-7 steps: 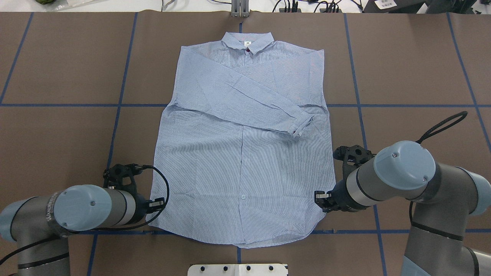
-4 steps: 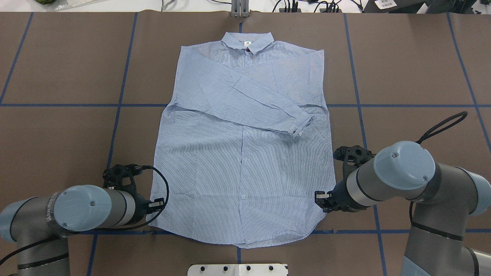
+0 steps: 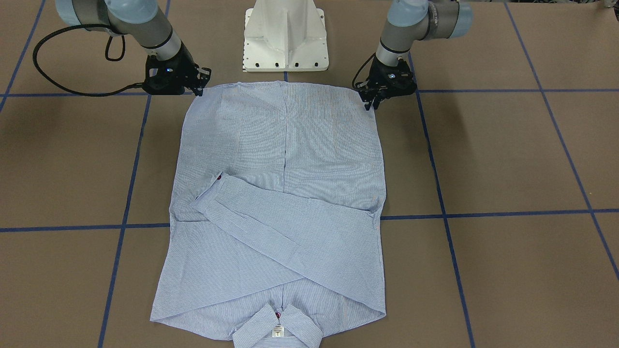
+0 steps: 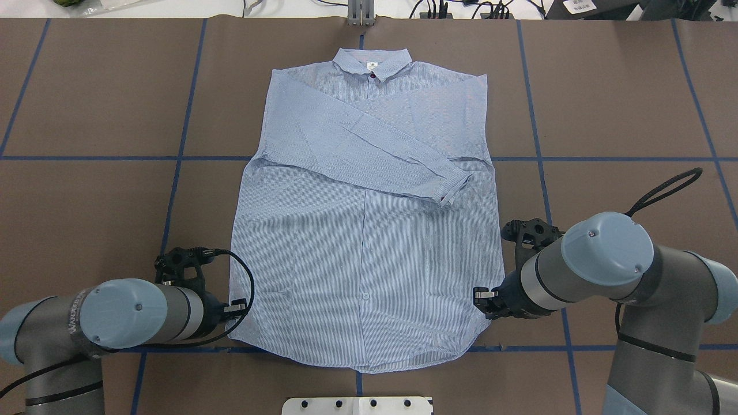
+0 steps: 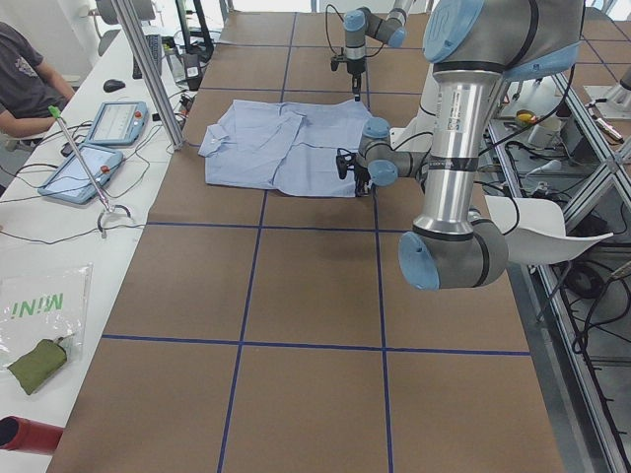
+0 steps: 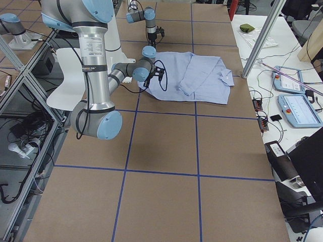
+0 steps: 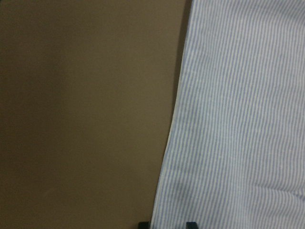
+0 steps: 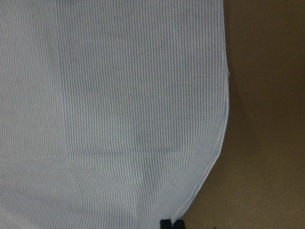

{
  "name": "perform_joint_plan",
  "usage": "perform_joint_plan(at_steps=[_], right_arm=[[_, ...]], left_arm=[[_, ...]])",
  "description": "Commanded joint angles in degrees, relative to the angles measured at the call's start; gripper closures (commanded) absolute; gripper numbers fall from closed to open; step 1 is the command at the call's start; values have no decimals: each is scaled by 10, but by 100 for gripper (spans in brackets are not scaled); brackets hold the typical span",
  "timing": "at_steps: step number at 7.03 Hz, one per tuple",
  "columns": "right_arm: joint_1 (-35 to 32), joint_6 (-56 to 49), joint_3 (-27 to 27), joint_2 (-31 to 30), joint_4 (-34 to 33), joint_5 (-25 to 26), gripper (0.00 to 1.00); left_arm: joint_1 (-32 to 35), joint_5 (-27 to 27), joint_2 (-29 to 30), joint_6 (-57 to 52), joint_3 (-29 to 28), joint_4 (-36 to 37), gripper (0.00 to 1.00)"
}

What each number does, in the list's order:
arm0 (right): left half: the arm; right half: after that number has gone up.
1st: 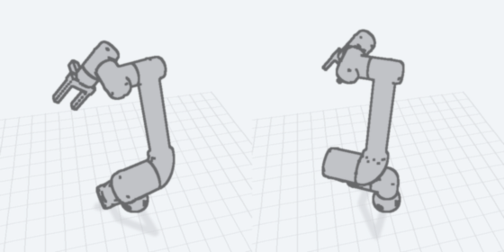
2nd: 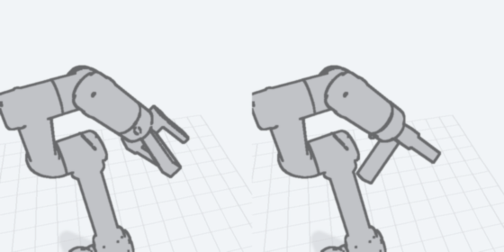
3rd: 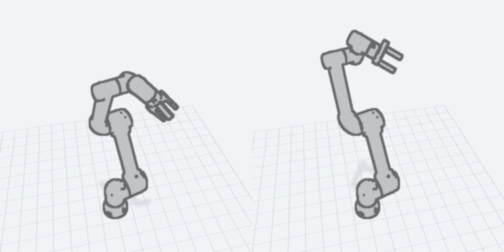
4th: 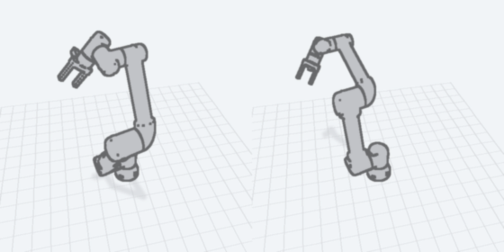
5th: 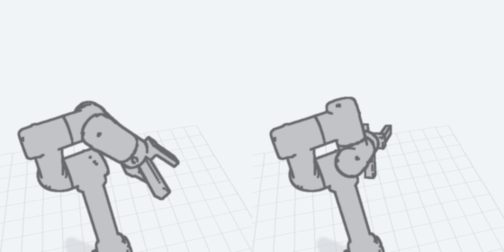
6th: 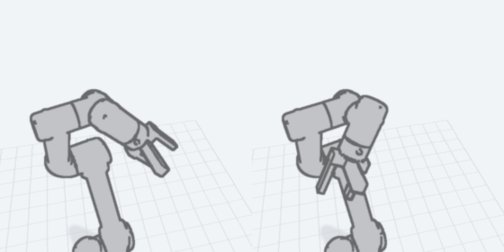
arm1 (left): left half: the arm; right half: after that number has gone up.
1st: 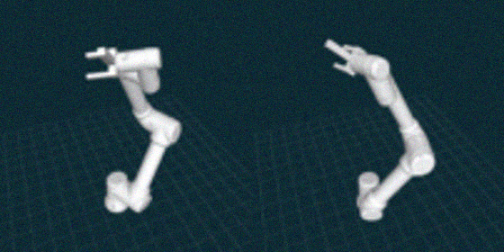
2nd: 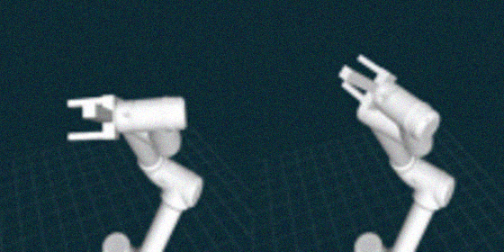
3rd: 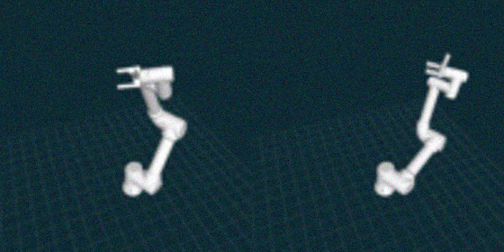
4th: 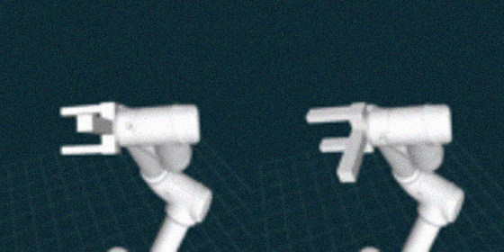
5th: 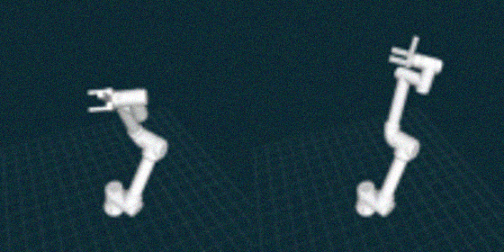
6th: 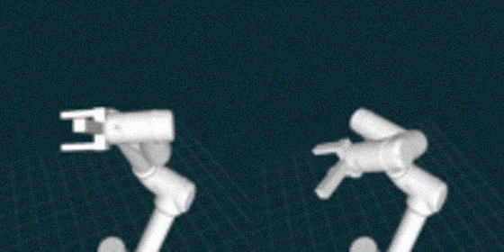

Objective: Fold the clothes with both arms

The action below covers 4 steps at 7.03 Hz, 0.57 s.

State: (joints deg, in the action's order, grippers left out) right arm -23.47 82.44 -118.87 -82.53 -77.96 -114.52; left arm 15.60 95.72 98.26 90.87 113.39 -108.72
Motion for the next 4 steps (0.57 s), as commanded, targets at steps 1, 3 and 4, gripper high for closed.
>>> perform_joint_plan(at_steps=[1,3,4], right_arm=[[0,0,0,-1,-1,0,100],[0,0,0,0,-1,0,100],[0,0,-1,-1,0,0,100]], left_arm=[[0,1,0,0,3,5,100],[0,3,0,0,8,13,100],[1,3,0,0,12,21,100]])
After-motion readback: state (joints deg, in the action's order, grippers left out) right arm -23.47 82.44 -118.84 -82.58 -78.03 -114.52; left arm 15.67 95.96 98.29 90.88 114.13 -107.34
